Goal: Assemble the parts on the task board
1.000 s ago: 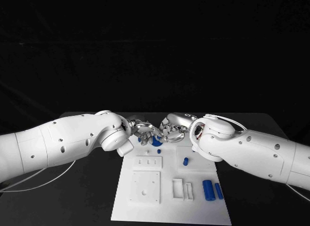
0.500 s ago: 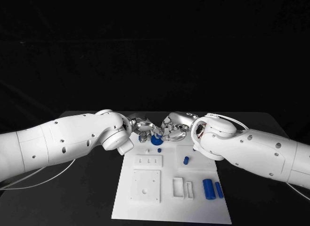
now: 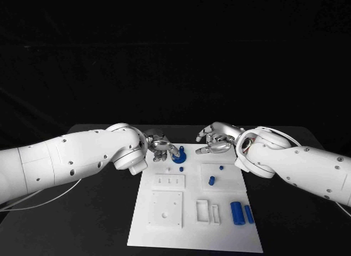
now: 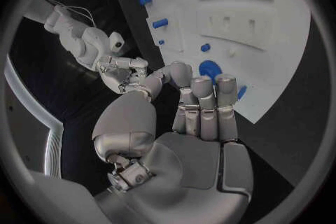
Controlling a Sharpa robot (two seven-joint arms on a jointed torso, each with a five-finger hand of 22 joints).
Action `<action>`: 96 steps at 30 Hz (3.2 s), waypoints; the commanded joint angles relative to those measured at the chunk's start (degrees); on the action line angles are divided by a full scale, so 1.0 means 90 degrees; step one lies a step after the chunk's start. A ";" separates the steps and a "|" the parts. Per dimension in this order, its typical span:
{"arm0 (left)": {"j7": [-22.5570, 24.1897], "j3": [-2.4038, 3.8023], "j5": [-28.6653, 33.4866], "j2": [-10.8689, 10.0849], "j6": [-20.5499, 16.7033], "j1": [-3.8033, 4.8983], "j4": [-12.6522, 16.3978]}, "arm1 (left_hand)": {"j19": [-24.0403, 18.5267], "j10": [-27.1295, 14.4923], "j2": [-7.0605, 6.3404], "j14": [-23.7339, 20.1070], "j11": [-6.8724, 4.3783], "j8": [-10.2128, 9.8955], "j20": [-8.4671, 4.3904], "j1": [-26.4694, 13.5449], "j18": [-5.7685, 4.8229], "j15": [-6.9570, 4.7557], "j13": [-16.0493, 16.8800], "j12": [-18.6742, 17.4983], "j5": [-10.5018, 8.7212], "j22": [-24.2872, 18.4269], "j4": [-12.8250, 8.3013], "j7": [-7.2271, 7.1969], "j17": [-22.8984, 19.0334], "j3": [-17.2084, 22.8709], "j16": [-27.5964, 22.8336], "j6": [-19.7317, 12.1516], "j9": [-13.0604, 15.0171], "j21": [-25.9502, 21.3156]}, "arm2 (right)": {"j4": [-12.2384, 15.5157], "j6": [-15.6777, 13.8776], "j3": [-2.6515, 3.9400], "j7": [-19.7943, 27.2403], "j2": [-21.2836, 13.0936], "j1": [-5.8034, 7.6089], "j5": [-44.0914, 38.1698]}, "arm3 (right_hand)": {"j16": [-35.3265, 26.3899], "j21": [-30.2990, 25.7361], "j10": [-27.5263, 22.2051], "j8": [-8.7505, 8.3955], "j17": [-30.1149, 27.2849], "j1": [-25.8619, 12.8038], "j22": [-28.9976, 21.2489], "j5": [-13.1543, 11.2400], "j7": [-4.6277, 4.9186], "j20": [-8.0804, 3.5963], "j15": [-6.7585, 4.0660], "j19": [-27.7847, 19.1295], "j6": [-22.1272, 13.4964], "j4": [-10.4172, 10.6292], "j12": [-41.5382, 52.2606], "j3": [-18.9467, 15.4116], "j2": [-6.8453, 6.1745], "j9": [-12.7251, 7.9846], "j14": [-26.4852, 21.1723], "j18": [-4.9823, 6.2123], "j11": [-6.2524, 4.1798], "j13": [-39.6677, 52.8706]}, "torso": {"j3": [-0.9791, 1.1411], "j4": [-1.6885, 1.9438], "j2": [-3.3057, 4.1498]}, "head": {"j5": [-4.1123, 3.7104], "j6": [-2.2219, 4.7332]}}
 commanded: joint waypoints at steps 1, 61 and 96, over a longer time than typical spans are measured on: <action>-0.0334 -0.0047 -0.0693 -0.0011 0.0291 0.0006 0.0021 | 0.0000 -0.0070 0.0087 -0.0011 -0.0036 -0.0009 -0.0616 0.0033 0.0098 -0.0054 0.0015 0.0045 0.0037 -0.0004 0.0008 -0.0466 0.0010 0.0026 0.0050 0.0704 0.2157 0.0051 | -0.0191 -0.0326 0.0009 0.0779 -0.0142 0.0020 0.1074 | -0.0078 -0.0102 -0.0106 -0.0004 -0.0051 -0.0055 -0.0011 0.0277 0.0130 0.0064 0.0015 -0.0116 -0.0156 -0.0125 -0.0025 -0.0324 0.0110 0.0023 -0.0099 0.0541 -0.0001 -0.0066 | 0.0006 0.0007 -0.0005 | 0.0030 -0.0042; -0.0426 -0.0348 -0.1544 0.0082 0.0538 -0.0462 0.0071 | 0.0089 -0.0102 0.0371 0.0024 -0.0080 -0.0143 -0.0640 -0.0408 0.0107 -0.0109 0.0214 0.0498 -0.0154 0.0072 0.0100 -0.0530 0.0011 0.0032 0.0428 0.0929 0.2703 0.0176 | -0.1930 -0.0426 0.0294 0.1514 0.0313 0.0352 0.2947 | -0.3663 -0.3434 -0.0537 0.0461 -0.2969 -0.0169 -0.1606 0.1443 0.0321 0.1457 0.0827 -0.2491 -0.0021 -0.0763 -0.3422 -0.0756 0.0829 -0.0238 -0.1567 0.0385 0.0384 -0.5263 | 0.0008 0.0010 -0.0007 | -0.0003 -0.0511; 0.0186 -0.0349 -0.1853 -0.0303 -0.1607 -0.0581 0.0656 | 0.0103 -0.0137 0.0277 0.0004 -0.0080 -0.0212 -0.0647 -0.0377 0.0120 -0.0121 0.0184 0.0506 -0.0238 0.0083 0.0060 -0.0526 -0.0048 0.0108 0.0435 0.0932 0.2782 0.0175 | -0.1953 -0.0349 0.0293 0.1474 0.0219 0.0326 0.2957 | -0.3689 -0.3479 -0.0531 0.0461 -0.2993 -0.0211 -0.1616 0.1458 0.0328 0.1490 0.0845 -0.2523 -0.0030 -0.0729 -0.3468 -0.0788 0.0832 -0.0274 -0.1597 0.0397 0.0401 -0.5371 | 0.0010 0.0034 -0.0012 | 0.0003 -0.0551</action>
